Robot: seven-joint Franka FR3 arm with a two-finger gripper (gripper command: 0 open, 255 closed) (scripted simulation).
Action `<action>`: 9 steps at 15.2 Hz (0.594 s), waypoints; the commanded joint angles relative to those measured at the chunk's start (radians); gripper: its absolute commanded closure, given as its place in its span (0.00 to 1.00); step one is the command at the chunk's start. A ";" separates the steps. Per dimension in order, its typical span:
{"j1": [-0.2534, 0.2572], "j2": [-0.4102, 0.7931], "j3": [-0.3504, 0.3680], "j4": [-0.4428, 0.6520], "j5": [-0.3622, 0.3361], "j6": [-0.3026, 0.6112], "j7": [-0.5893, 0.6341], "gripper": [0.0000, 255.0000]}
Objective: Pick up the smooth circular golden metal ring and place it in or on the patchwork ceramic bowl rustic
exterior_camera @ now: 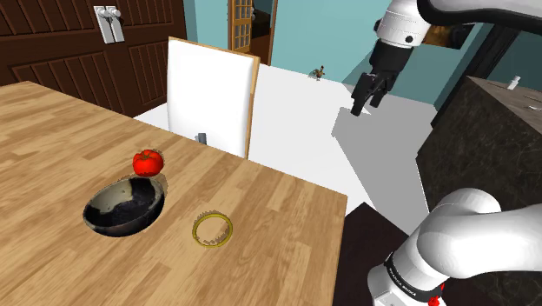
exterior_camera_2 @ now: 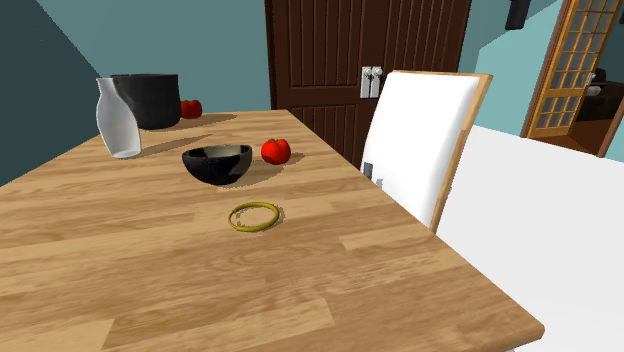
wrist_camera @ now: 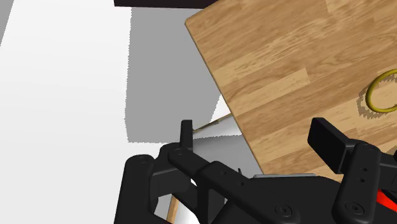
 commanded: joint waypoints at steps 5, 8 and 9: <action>0.011 -0.003 0.081 -0.081 0.056 0.068 0.113 0.00; 0.022 0.012 0.144 -0.128 0.099 0.124 0.198 0.00; 0.026 0.020 0.165 -0.142 0.113 0.144 0.226 0.00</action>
